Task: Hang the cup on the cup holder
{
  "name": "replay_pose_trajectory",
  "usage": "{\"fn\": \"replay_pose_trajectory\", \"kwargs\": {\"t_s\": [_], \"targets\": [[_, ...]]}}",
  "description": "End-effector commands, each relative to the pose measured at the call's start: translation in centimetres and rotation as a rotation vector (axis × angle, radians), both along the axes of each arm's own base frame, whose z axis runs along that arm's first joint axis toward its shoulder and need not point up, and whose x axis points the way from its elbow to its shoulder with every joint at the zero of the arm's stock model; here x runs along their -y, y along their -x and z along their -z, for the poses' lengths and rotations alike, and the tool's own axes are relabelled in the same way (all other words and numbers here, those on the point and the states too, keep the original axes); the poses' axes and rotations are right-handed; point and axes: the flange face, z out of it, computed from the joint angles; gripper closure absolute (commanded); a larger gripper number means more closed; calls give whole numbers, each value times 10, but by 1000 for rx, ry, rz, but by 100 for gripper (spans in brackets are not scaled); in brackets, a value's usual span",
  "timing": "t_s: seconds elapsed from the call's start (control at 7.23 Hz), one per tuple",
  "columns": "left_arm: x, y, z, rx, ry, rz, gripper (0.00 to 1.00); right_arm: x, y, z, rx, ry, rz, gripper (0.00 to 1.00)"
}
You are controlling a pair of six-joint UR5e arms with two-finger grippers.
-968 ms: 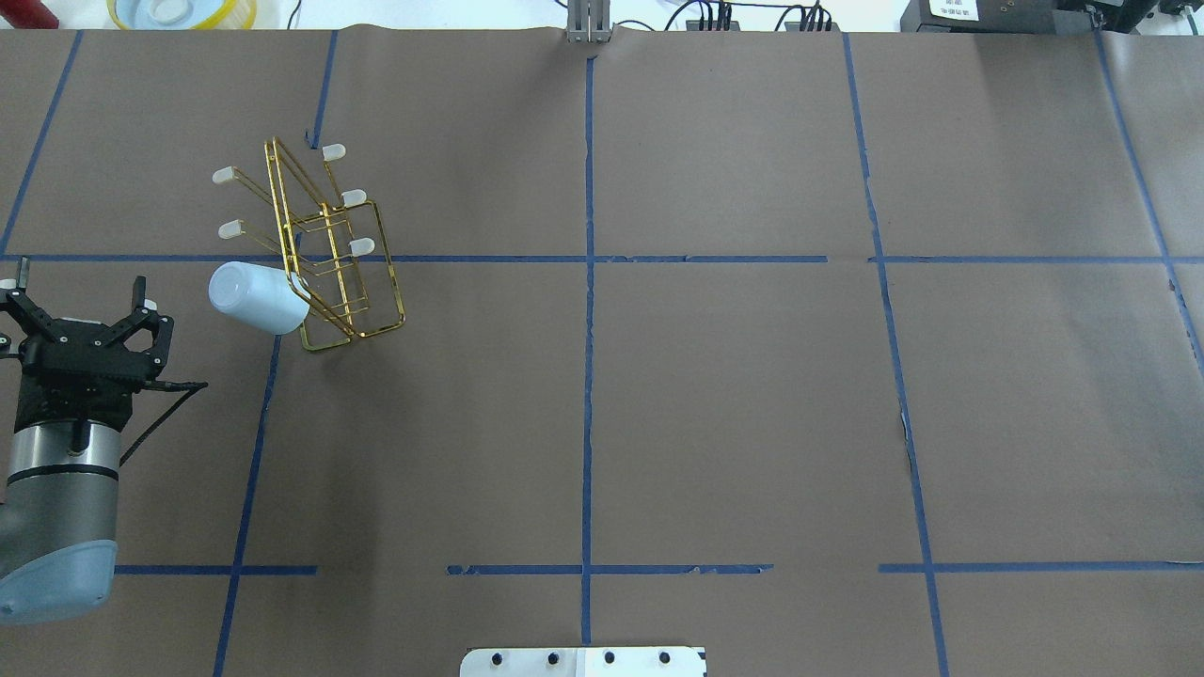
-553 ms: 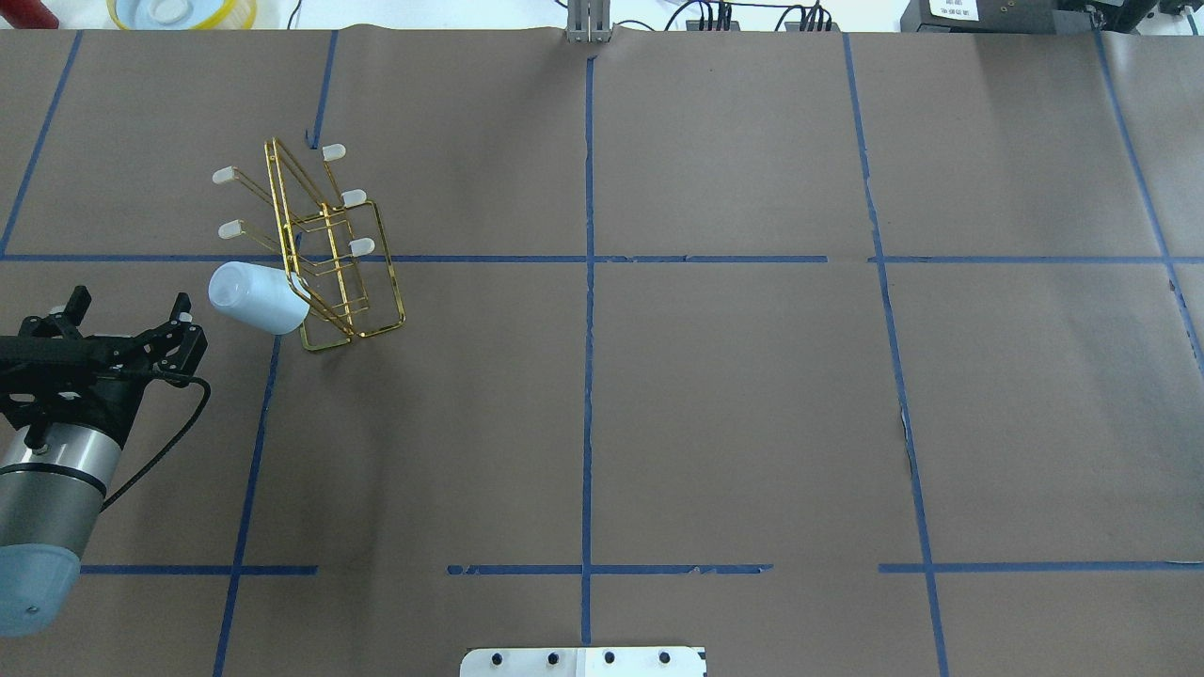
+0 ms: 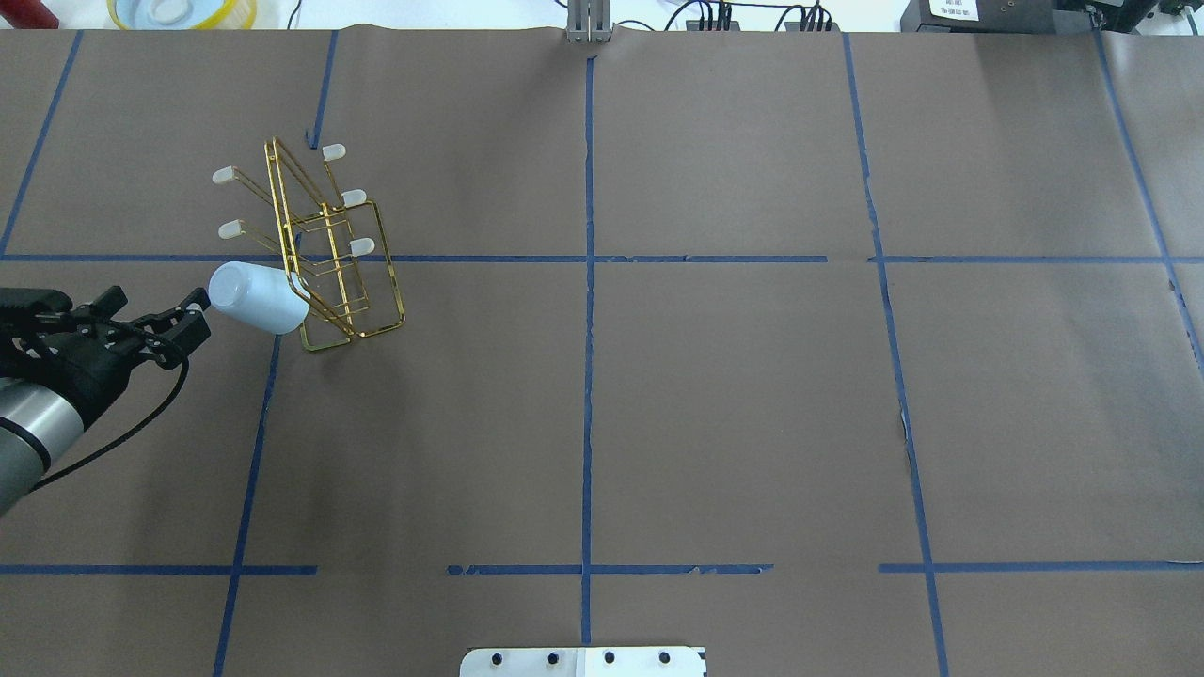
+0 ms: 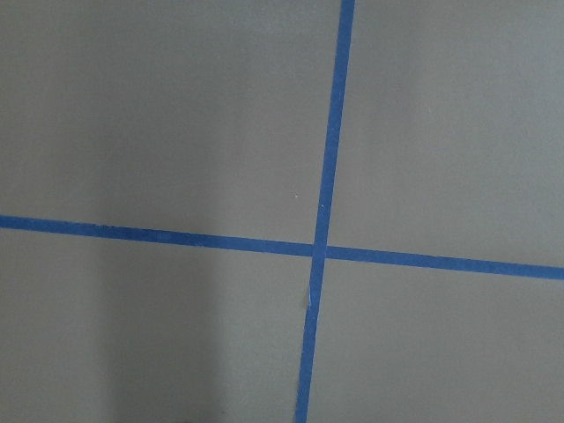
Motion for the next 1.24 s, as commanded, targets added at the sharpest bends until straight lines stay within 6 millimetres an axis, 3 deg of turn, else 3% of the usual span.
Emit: {"fn": "replay_pose_trajectory", "kwargs": {"t_s": [0.0, 0.28, 0.69, 1.11], "targets": [[39, 55, 6, 124, -58, -178, 0, 0, 0, 0, 0, 0, 0, 0], [61, 103, -2, 209, -78, -292, 0, 0, 0, 0, 0, 0, 0, 0], [118, 187, -12, 418, 56, -406, 0, 0, 0, 0, 0, 0, 0, 0], [132, 250, -58, 418, 419, -518, 0, 0, 1, 0, 0, 1, 0, 0]]}}
